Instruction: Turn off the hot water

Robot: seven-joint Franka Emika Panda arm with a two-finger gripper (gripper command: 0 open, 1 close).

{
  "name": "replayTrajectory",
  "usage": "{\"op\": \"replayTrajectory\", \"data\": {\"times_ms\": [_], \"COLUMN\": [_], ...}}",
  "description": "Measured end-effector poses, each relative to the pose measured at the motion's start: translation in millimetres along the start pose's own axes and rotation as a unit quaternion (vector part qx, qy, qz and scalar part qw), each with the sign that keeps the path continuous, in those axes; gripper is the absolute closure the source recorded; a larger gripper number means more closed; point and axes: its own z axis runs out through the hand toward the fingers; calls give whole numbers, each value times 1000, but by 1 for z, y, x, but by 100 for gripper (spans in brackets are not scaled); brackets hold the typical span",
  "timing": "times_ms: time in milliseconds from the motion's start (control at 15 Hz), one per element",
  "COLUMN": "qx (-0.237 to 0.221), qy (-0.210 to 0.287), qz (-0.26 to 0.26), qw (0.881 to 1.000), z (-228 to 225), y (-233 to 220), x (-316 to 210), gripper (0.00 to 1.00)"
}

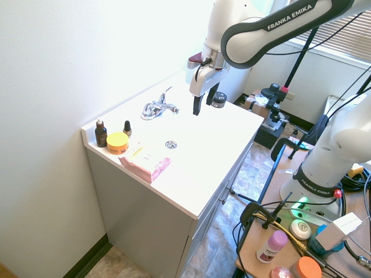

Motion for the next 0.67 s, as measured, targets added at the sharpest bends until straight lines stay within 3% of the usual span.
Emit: {"op": "replayTrajectory", "data": {"times_ms": [267, 667], "qx": [-2, 8], "qy": [5, 109], "qz": [6, 60], "qw": [1000, 992], "z": [2, 18], "y": [-6, -52], "x": [2, 30], "gripper": [0, 0]}}
